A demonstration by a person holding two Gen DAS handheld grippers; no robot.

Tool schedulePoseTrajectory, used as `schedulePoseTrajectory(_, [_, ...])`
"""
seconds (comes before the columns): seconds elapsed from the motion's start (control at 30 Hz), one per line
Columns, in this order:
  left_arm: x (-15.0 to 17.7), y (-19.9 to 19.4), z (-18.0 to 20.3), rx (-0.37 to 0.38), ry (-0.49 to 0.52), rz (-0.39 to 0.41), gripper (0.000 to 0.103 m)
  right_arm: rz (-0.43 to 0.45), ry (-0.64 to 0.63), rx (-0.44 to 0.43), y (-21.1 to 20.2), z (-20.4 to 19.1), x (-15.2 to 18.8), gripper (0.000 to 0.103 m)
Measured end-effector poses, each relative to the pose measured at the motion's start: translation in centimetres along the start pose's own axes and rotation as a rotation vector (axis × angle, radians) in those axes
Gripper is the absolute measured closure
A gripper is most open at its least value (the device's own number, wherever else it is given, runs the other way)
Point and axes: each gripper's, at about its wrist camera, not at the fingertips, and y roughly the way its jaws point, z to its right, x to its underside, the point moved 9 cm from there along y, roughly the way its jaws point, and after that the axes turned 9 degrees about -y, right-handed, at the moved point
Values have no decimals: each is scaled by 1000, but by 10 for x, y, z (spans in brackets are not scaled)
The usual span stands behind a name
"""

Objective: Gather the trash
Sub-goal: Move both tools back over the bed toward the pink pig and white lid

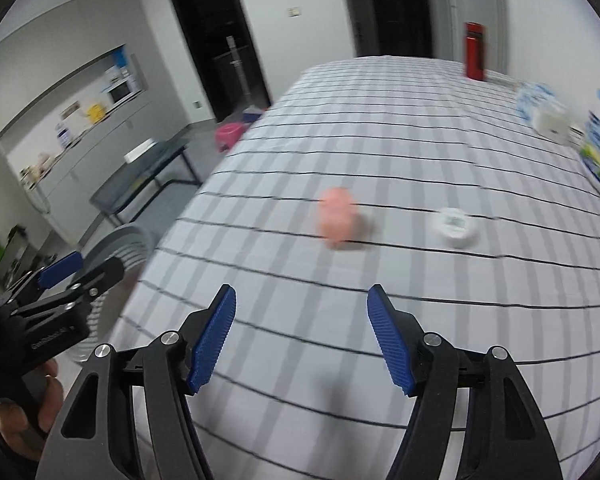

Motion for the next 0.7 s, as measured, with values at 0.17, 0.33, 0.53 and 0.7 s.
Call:
schedulePoseTrajectory(0.17, [-4, 7, 35, 28, 27, -5, 15, 1, 41, 69, -7, 53, 1, 37])
schedulePoseTrajectory(0.33, [-6, 18, 65, 40, 49, -15, 15, -2, 62, 104, -8, 92, -1, 37])
schedulePoseTrajectory(0.53, [-9, 34, 87, 36, 58, -19, 13, -29, 66, 125, 10, 118, -8, 37])
schedulePoseTrajectory(0.7, [-10, 48, 99, 28, 55, -34, 13, -62, 43, 137, 32, 125, -14, 37])
